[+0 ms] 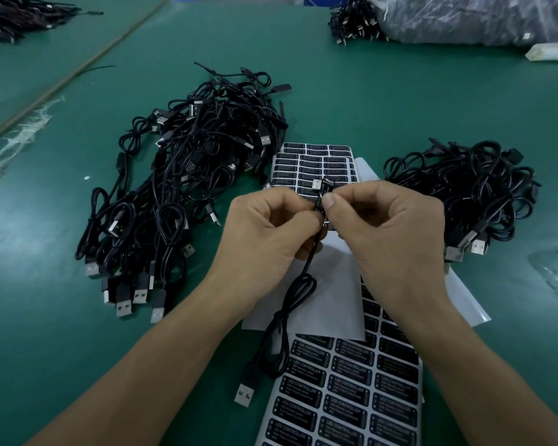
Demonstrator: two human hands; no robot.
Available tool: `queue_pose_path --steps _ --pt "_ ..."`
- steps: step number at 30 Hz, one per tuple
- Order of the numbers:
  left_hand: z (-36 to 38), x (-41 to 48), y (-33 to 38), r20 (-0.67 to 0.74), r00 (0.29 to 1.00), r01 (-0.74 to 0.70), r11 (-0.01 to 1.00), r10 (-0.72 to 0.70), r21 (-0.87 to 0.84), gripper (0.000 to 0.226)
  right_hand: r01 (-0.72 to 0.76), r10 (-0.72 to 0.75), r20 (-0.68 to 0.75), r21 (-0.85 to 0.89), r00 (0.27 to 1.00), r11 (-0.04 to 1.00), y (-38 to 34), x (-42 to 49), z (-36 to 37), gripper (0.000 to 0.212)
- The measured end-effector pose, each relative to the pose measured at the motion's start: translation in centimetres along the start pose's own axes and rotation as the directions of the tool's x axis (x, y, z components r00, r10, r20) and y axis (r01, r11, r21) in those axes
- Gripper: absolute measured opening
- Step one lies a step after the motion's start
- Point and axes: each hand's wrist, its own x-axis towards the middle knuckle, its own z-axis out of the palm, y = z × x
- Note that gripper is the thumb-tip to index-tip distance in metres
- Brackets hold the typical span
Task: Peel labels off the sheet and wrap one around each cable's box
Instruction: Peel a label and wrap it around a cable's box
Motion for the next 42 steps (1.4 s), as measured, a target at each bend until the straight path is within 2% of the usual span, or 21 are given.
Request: queue_pose_path --steps 7,15,17,19,21,26,29,32,34,38,42 --pt "0.02 0.01 -0.10 0.042 0.999 -0.012 1.000 0.011 0.020 0.024 0.032 -0.033 -0.051 -0.010 0.998 0.999 -0.39 -0.32 -0.04 0.015" --pt "-0.02 0.03 -0.07 0.064 0.997 -0.033 0.999 0.033 -0.008 0.024 0.004 -0.007 -0.083 -0.027 0.997 1.000 -0.56 -0.50 0.07 0.013" --pt "-0.08 0.01 -0.09 0.066 0.997 -0.036 0.999 0.037 -0.016 0.024 -0.004 -0.001 -0.111 -0.043 0.994 0.999 -0.55 -0.54 0.08 0.019" --pt "-0.08 -0.06 -0.16 0.070 0.997 -0.036 0.999 0.037 -0.023 0.025 -0.036 0.030 -0.162 -0.031 0.986 0.999 -0.47 -0.51 -0.05 0.040" --pt "-0.09 -0.04 -0.22 0.069 0.997 -0.037 0.999 0.039 -0.020 0.024 -0.053 0.049 -0.172 -0.019 0.984 0.998 -0.32 -0.43 -0.07 0.049" --pt "-0.10 0.11 -0.25 0.061 0.997 -0.053 0.998 0.055 -0.037 0.022 -0.068 0.070 -0.069 0.032 0.995 0.997 -0.01 -0.16 0.08 0.037" --pt "-0.02 0.12 -0.43 0.061 0.996 -0.064 0.998 0.065 -0.028 0.022 -0.092 0.092 0.002 0.099 0.996 0.991 0.16 0.14 0.00 0.018" --pt "0.10 0.08 -0.27 0.063 0.996 -0.065 0.997 0.067 -0.033 0.016 -0.073 0.073 0.012 0.170 0.997 0.983 0.16 0.29 -0.19 0.011" --pt "0.11 0.02 -0.25 0.051 0.994 -0.099 0.995 0.098 0.008 0.014 -0.058 0.056 0.013 0.171 0.998 0.984 0.11 0.30 -0.24 0.011" --pt "-0.08 -0.17 -0.23 0.073 0.970 -0.243 0.949 0.233 0.202 0.024 -0.034 0.034 0.004 0.183 0.999 0.982 -0.21 0.05 -0.02 0.018" --pt "-0.51 0.08 0.47 0.037 0.941 -0.337 0.918 0.337 0.209 0.017 -0.089 0.089 0.005 0.157 0.996 0.984 -0.54 -0.27 0.09 0.022"
